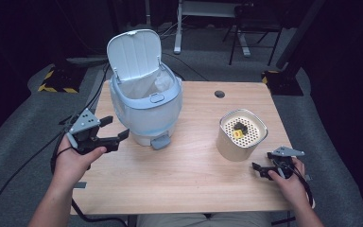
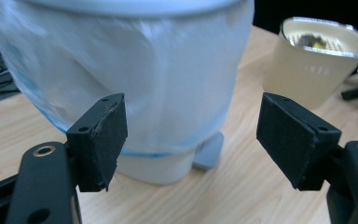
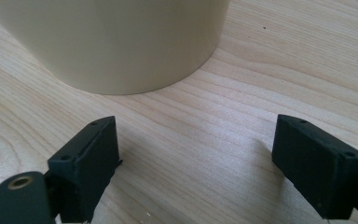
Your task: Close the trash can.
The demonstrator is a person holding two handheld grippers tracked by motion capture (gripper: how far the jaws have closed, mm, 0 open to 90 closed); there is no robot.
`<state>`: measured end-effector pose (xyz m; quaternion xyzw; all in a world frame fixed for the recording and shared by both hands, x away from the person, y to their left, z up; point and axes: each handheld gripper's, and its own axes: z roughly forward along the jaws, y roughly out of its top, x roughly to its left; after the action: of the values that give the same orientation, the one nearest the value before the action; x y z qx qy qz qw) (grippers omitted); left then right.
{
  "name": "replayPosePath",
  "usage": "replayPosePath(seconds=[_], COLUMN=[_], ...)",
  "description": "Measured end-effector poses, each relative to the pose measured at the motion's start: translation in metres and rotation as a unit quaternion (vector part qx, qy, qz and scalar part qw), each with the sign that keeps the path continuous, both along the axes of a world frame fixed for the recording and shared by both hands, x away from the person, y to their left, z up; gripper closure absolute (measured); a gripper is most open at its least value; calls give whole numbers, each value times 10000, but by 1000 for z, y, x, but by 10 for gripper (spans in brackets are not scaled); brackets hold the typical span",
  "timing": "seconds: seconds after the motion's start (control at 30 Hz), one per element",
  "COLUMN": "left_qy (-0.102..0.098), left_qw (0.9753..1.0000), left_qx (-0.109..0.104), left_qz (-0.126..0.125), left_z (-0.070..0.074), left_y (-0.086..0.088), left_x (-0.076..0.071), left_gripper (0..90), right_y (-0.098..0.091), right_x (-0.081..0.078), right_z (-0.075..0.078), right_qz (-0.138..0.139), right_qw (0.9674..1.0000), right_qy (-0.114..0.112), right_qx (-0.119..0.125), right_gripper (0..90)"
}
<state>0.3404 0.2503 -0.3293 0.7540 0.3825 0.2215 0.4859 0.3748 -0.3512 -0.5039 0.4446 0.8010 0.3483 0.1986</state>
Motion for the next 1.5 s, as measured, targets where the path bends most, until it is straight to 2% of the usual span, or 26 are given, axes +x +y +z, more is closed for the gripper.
replayPosePath(seconds=[0.07, 0.23, 0.37, 0.5, 0.63, 0.77, 0.87, 1.0, 1.1, 1.2, 1.3, 1.33, 1.43, 1.5], left_qy=[-47, -74, -178, -329, -506, -588, -680, -702, -703, -656, -575, -580, -529, -464], left_qw=[10000, 10000, 9998, 9991, 9969, 9956, 9947, 9956, 9956, 9956, 9954, 9949, 9941, 9942], left_qx=[-57, 1, -78, -129, -119, -69, -85, -252, -264, -272, -187, -189, -372, -289], left_qz=[25, -63, -3, 220, 583, 726, 770, 558, 566, 606, 741, 807, 874, 923], left_z=[7, 26, 43, 60, 74, 84, 88, 92, 95, 97, 99, 98, 94, 91], left_y=[3, 10, 17, 23, 26, 26, 26, 26, 27, 26, 26, 26, 25, 24], left_x=[3, 10, 14, 23, 34, 50, 61, 76, 87, 98, 108, 111, 120, 124], left_gripper=[256, 277, 278, 278, 277, 277, 277, 312, 322, 322, 322, 322, 337, 335], right_y=[0, 0, 0, 0, 0, 0, 0, 0, 0, 0, 0, 0, 0, 0], right_x=[0, 0, 0, 0, 0, 0, 0, 0, 0, 0, 0, 0, 0, 0], right_z=[0, 0, 0, 0, 0, 0, 0, 0, 0, 0, 0, 0, 0, 0], right_qz=[0, 0, 1, 1, 6, 7, 1, 2, 7, 0, 8, 7, 0, 2], right_qw=[10000, 10000, 10000, 10000, 10000, 10000, 10000, 10000, 10000, 10000, 10000, 10000, 10000, 10000], right_qy=[-2, -1, -1, -1, 5, 4, -2, 0, 6, -2, 4, 4, -2, -3], right_qx=[-1, 1, 0, 0, 0, 1, 0, 1, 0, 1, 0, -1, -1, -1], right_gripper=[147, 146, 147, 146, 146, 146, 146, 146, 146, 147, 146, 147, 147, 148])
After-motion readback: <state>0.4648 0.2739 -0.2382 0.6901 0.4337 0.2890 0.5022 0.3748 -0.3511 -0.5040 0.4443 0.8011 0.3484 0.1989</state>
